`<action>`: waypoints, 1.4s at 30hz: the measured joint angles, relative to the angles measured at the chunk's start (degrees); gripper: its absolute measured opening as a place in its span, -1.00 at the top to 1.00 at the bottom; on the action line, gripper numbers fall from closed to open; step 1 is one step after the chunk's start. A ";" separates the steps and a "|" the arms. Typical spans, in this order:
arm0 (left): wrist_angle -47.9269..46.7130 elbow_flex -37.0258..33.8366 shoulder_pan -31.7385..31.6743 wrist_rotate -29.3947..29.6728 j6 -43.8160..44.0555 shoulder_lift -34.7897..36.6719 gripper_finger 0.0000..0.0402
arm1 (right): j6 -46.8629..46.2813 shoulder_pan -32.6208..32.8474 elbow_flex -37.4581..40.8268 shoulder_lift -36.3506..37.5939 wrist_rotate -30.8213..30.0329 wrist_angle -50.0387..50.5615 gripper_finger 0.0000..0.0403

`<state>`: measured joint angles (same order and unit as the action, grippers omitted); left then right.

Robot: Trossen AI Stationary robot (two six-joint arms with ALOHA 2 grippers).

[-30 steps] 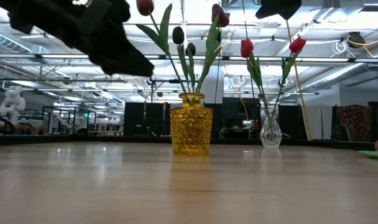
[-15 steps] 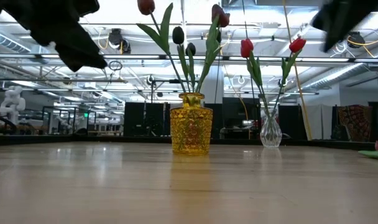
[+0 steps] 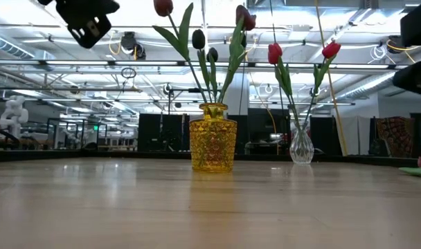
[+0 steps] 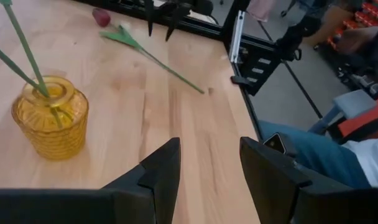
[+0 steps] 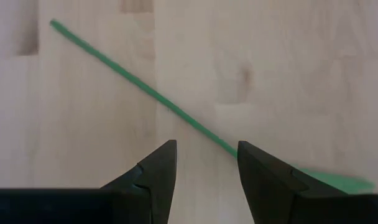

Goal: Sort flowers into vase by color
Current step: Put the dark red flower into the yellow vase

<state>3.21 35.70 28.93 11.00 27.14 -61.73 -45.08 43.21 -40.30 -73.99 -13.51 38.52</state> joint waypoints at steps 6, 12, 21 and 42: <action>0.30 0.00 0.00 0.13 -1.03 0.00 0.15 | 4.11 -2.10 0.64 -3.43 2.37 0.95 0.22; 0.56 0.00 0.00 0.17 -2.52 0.00 0.15 | 12.91 -2.78 0.64 -9.27 3.83 0.31 0.33; 0.58 0.00 -0.02 0.48 -2.63 0.00 0.15 | 18.57 -2.91 0.37 -12.49 1.65 0.29 0.48; 0.91 0.00 -0.02 1.61 -4.14 0.00 0.15 | 27.22 -3.09 -2.20 -13.12 -3.13 1.49 0.38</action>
<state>4.12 35.70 28.91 12.61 23.00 -61.73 -17.86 40.11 -42.49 -87.11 -16.64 40.01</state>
